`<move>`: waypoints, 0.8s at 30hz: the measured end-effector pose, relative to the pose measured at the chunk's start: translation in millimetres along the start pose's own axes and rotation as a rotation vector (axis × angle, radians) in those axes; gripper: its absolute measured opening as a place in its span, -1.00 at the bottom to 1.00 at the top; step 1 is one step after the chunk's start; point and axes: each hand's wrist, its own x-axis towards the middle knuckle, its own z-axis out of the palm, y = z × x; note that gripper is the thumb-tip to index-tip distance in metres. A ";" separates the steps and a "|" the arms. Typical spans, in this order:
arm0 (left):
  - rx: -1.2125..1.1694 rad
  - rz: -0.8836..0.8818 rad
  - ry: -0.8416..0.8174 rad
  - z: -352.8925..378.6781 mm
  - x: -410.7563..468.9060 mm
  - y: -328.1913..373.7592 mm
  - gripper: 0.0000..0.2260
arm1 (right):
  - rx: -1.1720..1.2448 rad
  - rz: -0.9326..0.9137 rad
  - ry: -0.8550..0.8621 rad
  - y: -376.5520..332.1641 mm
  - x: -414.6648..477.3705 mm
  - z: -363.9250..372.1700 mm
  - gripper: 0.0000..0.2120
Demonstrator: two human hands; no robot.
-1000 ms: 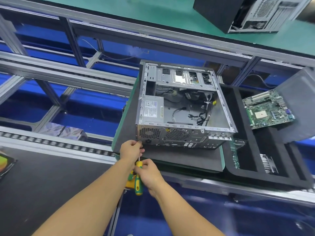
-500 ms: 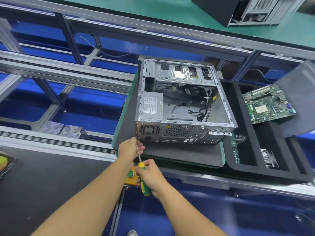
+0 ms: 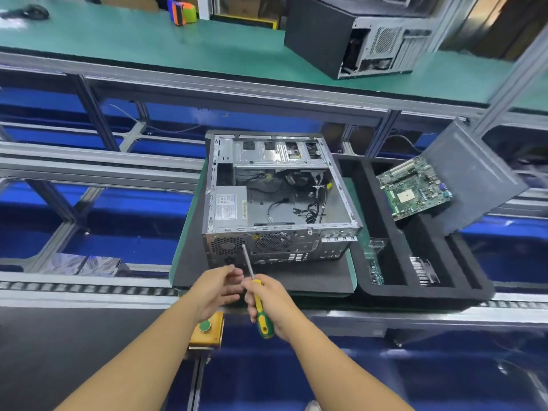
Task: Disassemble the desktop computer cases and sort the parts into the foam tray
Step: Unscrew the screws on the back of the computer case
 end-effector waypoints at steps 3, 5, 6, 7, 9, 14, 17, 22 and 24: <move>-0.012 0.035 -0.175 19.5 -10.4 1.1 -0.82 | 0.144 -0.065 0.017 -22.2 -13.8 -19.8 -0.83; -0.040 0.051 -0.202 37.0 -15.7 3.5 -0.81 | 0.221 -0.107 0.044 -32.8 -23.9 -35.7 -0.85; -0.045 0.058 -0.213 47.1 -17.6 4.3 -0.81 | 0.251 -0.119 0.059 -37.1 -29.1 -44.7 -0.84; -0.046 0.069 -0.226 57.7 -18.4 4.7 -0.82 | 0.280 -0.127 0.075 -40.6 -34.3 -54.4 -0.82; -0.038 0.097 -0.262 81.2 -18.7 4.6 -0.84 | 0.323 -0.155 0.105 -46.1 -45.2 -76.0 -0.79; 0.106 0.118 -0.461 154.8 -15.3 0.0 -0.82 | 0.424 -0.247 0.134 -58.9 -75.7 -138.5 -0.74; 0.264 0.151 -0.483 209.3 -6.7 -7.0 -0.88 | 0.385 -0.266 0.227 -70.0 -89.4 -182.4 -0.77; 0.577 0.311 -0.297 296.6 23.5 -17.9 -0.92 | 0.048 -0.174 0.531 -84.2 -100.3 -267.3 -0.85; 0.782 0.430 -0.201 324.7 39.9 -18.9 -0.94 | -0.005 -0.120 0.613 -83.9 -103.3 -302.1 -0.87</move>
